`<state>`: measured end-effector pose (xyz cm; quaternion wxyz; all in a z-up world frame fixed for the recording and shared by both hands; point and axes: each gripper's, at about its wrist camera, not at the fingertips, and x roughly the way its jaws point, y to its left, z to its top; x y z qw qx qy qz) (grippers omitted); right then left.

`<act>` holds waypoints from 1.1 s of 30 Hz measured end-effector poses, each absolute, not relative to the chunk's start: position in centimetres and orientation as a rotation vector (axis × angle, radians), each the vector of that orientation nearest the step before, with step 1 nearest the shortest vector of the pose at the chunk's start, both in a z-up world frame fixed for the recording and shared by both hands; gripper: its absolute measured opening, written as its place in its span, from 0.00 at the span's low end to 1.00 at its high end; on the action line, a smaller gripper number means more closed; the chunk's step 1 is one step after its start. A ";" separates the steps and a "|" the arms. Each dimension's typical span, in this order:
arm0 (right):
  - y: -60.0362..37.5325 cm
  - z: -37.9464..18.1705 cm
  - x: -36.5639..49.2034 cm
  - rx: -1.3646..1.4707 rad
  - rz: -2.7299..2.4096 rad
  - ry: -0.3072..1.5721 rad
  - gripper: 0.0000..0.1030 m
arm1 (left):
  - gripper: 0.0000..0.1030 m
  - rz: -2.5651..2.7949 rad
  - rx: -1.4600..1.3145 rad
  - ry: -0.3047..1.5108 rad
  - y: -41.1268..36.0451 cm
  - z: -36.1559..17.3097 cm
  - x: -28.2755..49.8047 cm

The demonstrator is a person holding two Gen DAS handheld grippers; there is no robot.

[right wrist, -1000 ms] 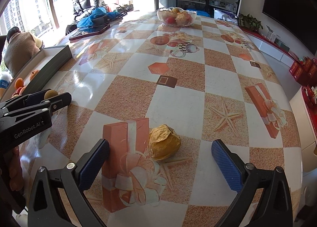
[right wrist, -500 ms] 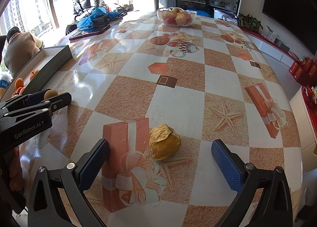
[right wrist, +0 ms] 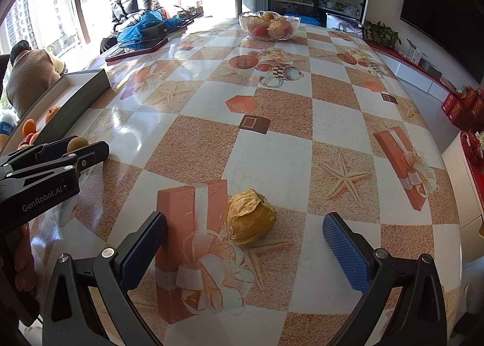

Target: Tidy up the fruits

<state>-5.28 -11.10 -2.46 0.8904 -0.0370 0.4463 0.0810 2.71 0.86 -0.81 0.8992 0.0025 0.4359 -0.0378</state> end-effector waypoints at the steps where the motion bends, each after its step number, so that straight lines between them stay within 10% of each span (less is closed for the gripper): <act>1: -11.1 -2.5 -5.3 -0.077 0.168 0.927 1.00 | 0.56 -0.078 0.005 0.902 0.9 -0.8 2.7; 33: -11.1 -2.4 -5.3 -0.076 0.168 0.926 1.00 | 0.58 -0.078 0.006 0.903 0.8 -0.8 2.8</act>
